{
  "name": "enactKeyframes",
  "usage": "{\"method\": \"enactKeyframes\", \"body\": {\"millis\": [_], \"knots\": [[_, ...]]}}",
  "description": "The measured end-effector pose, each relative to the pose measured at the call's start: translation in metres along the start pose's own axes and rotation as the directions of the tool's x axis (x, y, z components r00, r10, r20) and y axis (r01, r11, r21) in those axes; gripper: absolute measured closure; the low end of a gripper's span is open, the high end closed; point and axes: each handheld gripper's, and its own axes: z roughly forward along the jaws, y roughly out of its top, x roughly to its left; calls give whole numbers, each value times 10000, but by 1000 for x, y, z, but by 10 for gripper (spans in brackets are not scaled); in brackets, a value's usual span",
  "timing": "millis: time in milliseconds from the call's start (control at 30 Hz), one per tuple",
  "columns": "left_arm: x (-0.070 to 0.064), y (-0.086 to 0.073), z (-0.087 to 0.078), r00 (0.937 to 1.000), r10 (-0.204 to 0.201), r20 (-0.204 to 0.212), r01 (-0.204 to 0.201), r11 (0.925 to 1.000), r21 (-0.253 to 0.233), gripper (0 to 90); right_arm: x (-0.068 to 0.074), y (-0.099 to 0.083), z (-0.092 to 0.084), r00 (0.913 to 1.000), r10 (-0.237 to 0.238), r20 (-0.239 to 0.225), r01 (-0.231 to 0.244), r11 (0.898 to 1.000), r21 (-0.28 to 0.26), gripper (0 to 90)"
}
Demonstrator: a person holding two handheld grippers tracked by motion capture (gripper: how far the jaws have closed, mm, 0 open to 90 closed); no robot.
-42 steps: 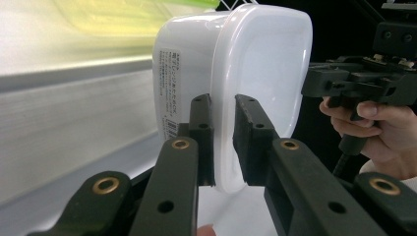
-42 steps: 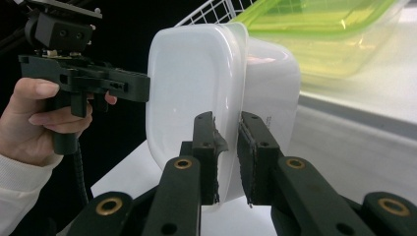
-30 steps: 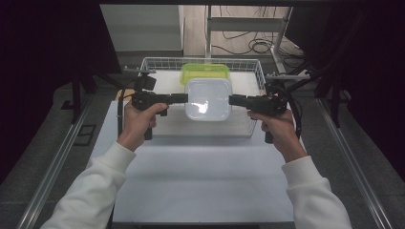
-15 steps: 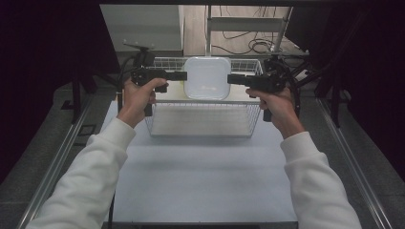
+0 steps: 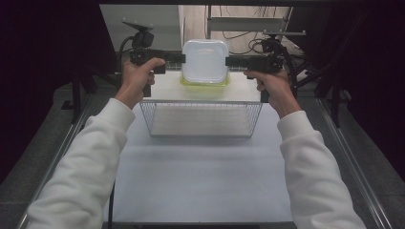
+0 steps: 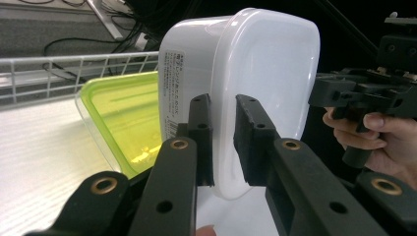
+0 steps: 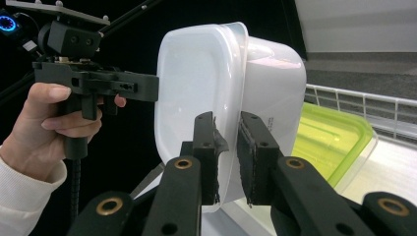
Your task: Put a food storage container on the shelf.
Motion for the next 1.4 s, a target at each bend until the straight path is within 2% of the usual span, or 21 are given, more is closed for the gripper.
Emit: {"method": "enactKeyframes", "body": {"millis": [133,333,433,533,567,667,733,800,900,967,1067,1167,1233,1300,1333,1367,1400], "knots": [[7,5,3,9996,-273,-57,273,9996,35,783,-6,6,7,9999,113,-8,-113,9999,35,779],[25,6,14,9964,-846,-21,846,9960,299,783,-21,5,19,9970,777,-5,-776,9964,326,779],[31,8,16,9925,-1219,113,1216,9923,252,783,-27,4,23,9946,1029,-103,-1025,9943,297,777],[36,10,16,9910,-1297,346,1283,9910,384,785,-31,5,24,9914,1284,-248,-1277,9913,309,775],[37,11,17,9859,-1595,499,1575,9867,405,787,-33,5,25,9894,1429,-260,-1419,9893,342,774],[39,14,19,9823,-1784,565,1760,9834,445,791,-39,7,26,9805,1944,-270,-1935,9805,342,770],[42,16,21,9784,-1972,620,1942,9797,502,792,-43,8,28,9735,2269,-278,-2259,9735,365,764],[46,18,23,9716,-2265,688,2231,9733,537,792,-47,9,29,9657,2569,-367,-2556,9661,362,762],[53,19,27,9599,-2692,781,2651,9624,595,789,-55,8,33,9447,3247,-456,-3232,9456,369,751],[56,20,30,9545,-2861,844,2824,9578,534,785,-60,8,35,9282,3686,-500,-3669,9294,396,743],[61,21,33,9452,-3121,959,3089,9499,476,781,-66,8,37,9094,4113,-617,-4098,9115,362,734],[66,20,36,9355,-3336,1163,3314,9427,386,778,-69,8,39,8983,4348,-640,-4335,9005,334,725],[68,20,37,9313,-3430,1229,3406,9393,403,774,-70,8,40,8906,4501,-646,-4486,8930,376,719],[69,20,39,9297,-3479,1211,3444,9375,492,765,-72,8,41,8846,4623,-614,-4607,8867,396,710],[70,19,41,9263,-3531,1315,3499,9356,474,755,-74,8,42,8814,4692,-555,-4675,8830,412,704],[71,19,41,9256,-3539,1345,3506,9353,480,755,-74,8,42,8763,4785,-569,-4767,8781,418,704],[71,19,41,9256,-3538,1346,3505,9353,486,756,-75,8,42,8749,4808,-577,-4790,8768,429,704]]}}
